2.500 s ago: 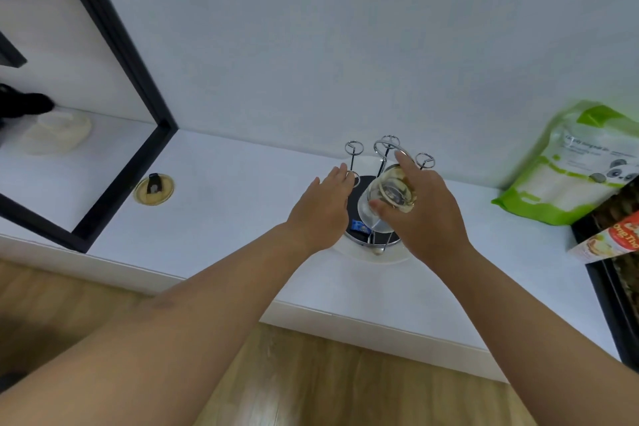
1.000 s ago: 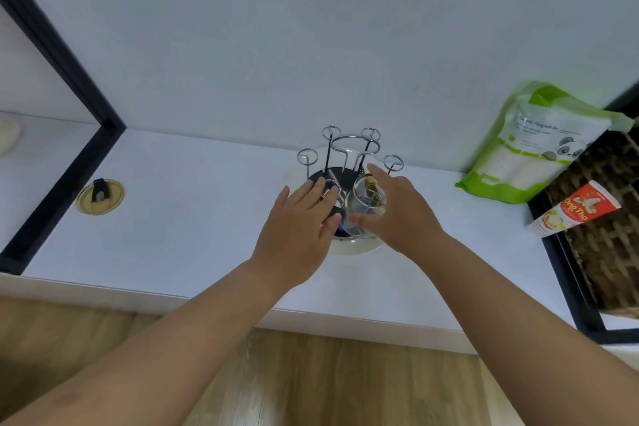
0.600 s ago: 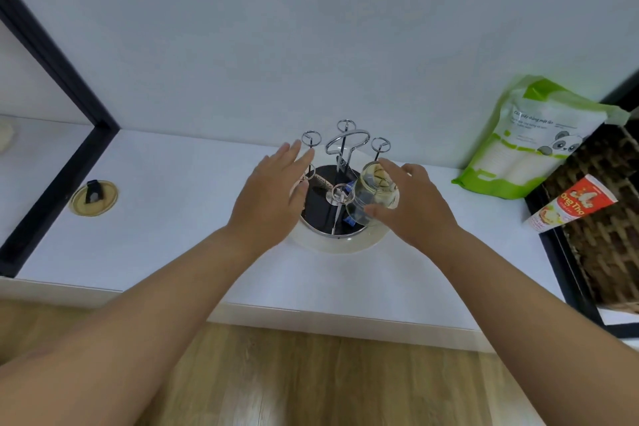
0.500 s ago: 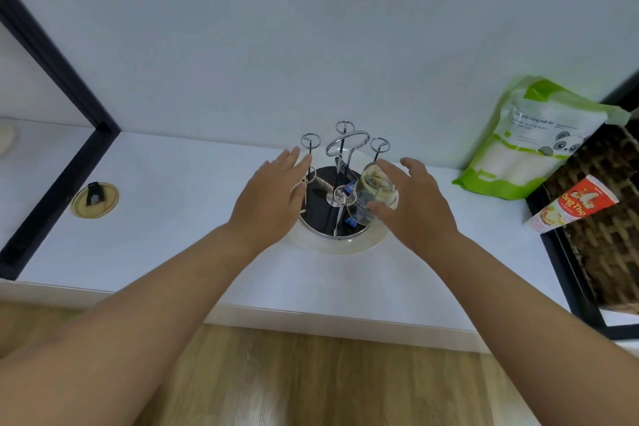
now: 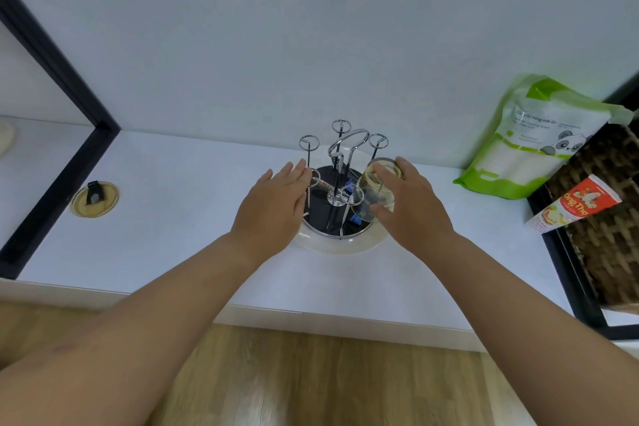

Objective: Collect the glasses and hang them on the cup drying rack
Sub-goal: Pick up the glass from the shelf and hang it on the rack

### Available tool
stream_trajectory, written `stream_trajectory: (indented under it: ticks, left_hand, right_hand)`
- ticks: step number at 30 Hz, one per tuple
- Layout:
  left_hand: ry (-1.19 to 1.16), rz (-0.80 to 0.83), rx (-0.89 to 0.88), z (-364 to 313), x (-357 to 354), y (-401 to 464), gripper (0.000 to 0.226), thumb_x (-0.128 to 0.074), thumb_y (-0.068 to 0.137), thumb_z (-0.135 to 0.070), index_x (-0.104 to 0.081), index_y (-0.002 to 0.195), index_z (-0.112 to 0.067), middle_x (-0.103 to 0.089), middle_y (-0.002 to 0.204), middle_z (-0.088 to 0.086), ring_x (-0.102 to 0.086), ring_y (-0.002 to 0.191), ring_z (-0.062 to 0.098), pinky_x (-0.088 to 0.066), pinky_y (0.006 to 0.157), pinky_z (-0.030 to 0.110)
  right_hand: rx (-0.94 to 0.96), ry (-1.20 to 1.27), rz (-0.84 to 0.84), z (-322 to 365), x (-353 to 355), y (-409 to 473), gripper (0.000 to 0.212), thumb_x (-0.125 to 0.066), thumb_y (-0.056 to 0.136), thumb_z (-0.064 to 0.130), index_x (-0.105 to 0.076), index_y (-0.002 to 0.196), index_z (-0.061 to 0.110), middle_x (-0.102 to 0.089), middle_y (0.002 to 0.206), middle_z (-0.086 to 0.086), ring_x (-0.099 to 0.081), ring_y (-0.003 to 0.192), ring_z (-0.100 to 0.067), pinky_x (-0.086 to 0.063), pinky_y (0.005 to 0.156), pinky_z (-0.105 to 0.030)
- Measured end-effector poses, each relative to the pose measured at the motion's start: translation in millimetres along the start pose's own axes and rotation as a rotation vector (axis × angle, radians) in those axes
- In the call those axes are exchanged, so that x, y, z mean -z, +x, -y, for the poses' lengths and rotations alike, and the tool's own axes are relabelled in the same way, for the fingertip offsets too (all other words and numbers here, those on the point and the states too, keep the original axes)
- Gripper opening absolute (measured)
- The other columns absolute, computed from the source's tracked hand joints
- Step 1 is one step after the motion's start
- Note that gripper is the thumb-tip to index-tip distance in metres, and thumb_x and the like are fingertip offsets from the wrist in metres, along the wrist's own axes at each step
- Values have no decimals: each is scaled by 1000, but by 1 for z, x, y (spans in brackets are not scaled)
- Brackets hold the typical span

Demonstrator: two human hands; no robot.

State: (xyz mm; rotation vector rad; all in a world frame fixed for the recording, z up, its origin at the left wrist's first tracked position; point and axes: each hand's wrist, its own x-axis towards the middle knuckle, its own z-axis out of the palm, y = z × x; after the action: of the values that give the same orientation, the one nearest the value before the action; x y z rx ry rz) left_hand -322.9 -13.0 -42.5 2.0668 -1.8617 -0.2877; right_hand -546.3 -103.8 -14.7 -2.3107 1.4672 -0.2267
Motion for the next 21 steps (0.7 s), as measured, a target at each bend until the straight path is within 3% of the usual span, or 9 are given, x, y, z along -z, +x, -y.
stream_trajectory:
  ticks: [7,12,21]
  left_hand:
    - [0,103,-11,0,12,-1,52,-33,110,-20,-26,161,-18,-17,171,-1,-11,158,18,-10,126,37]
    - [-60,70,12,-12,46,0,54,-37,109,-22,-26,162,-22,-17,171,-3,-10,158,15,-9,124,34]
    - [-63,-64,-90,-105,181,3,52,-40,110,-26,-29,161,-26,-23,169,-4,-15,157,13,-8,122,26]
  right_hand:
    - [-12,16,12,3,7,-4,70,-70,95,28,-38,157,35,-20,171,-7,-22,154,-31,-39,110,-45]
    - [11,37,-4,11,31,-18,76,-68,96,31,-30,162,35,-18,172,-5,-18,156,-27,-34,115,-41]
    - [111,22,-131,59,167,-55,75,-63,101,28,-23,163,40,-18,172,-4,-16,157,-25,-30,119,-40]
